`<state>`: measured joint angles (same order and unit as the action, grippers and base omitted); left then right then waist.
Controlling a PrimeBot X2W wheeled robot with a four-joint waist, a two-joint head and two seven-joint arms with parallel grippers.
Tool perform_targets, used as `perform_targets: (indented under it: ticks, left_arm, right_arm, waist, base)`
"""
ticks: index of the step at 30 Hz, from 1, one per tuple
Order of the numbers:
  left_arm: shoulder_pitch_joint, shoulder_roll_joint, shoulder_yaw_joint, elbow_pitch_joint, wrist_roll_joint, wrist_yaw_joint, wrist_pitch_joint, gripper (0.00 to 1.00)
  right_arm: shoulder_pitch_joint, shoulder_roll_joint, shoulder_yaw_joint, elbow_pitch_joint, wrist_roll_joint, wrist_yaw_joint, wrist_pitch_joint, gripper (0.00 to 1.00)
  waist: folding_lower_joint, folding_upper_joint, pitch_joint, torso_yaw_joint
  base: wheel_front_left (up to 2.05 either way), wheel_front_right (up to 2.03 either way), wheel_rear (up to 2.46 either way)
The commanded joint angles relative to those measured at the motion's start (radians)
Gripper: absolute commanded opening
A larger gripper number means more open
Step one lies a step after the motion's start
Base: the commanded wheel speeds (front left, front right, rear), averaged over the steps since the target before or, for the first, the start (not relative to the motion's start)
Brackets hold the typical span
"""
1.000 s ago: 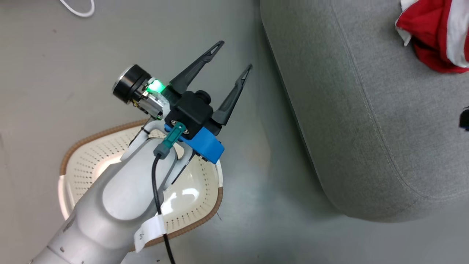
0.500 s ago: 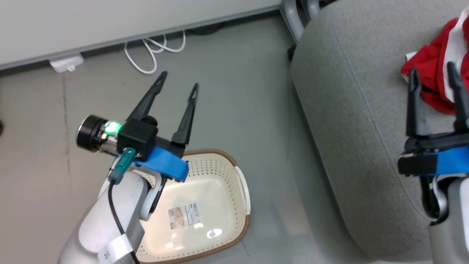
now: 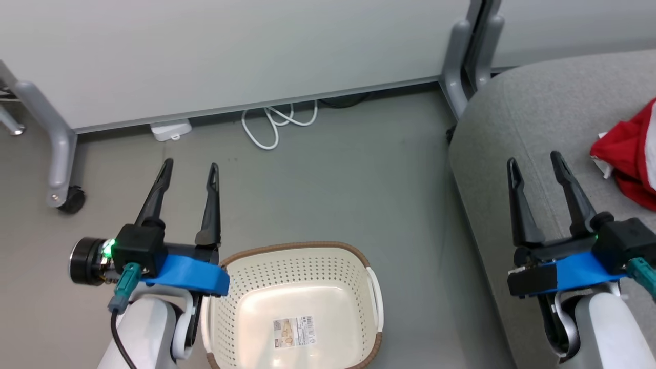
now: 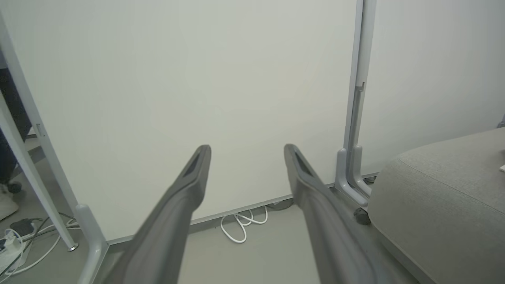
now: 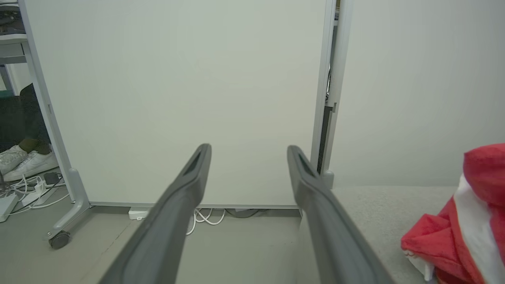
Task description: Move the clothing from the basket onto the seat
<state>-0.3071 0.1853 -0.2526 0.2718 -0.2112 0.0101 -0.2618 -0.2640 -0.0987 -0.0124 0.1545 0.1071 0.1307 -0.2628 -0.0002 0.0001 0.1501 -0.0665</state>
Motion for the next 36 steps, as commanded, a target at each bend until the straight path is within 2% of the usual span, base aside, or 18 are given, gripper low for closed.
perform_targets:
  ticks: [1,14,23,36]
  left_arm:
    - [0.028,-0.009,0.024,-0.01,0.013,-0.007,-0.005,1.0]
    - [0.159,-0.082,0.162,-0.032,0.068,-0.044,-0.005,1.0]
    - [0.204,-0.108,0.205,-0.024,0.096,-0.078,-0.005,1.0]
    - [0.215,-0.125,0.237,-0.004,0.13,-0.105,-0.005,1.0]
  right_arm:
    - [0.027,0.008,-0.001,0.007,0.004,0.0,-0.003,1.0]
    - [0.132,0.035,-0.002,0.034,0.003,0.0,-0.003,1.0]
    - [0.178,0.045,-0.009,0.054,0.004,0.0,-0.003,1.0]
    - [0.195,0.049,-0.01,0.07,0.013,0.0,-0.003,1.0]
  waist:
    - [0.0002,-0.0001,-0.021,0.026]
    - [0.0002,-0.0001,-0.075,0.066]
    - [0.0002,-0.0001,-0.094,0.069]
    - [0.0002,-0.0001,-0.118,0.072]
  base:
    - [0.0,0.0,0.0]
    - [0.0,0.0,0.0]
    - [0.0,0.0,0.0]
    - [0.0,0.0,0.0]
